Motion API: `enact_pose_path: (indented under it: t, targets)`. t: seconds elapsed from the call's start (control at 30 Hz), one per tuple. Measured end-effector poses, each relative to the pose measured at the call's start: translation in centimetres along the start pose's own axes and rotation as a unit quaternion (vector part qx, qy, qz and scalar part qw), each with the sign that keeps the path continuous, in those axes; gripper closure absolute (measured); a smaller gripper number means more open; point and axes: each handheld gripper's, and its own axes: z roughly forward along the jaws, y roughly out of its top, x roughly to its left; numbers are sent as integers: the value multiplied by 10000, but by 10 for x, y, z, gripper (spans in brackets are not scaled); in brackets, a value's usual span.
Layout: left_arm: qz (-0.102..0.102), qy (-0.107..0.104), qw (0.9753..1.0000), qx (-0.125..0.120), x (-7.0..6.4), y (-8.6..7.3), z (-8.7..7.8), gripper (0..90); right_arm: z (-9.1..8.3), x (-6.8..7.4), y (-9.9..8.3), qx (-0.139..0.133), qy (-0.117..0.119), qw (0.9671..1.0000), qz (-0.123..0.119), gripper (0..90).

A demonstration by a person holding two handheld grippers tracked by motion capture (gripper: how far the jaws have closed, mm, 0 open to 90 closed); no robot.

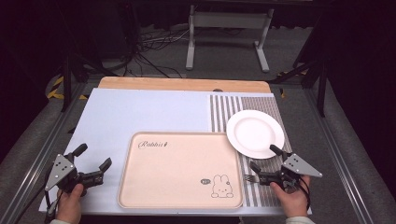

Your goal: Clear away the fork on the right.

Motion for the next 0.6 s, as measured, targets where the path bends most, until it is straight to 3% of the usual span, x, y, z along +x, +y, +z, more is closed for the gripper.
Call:
enact_pose_path:
  t: [0.6]
  targets:
    - [-10,-32,10000,-16,-1,0,0,5,-3,0,2,-35,-7,10000,26,9]
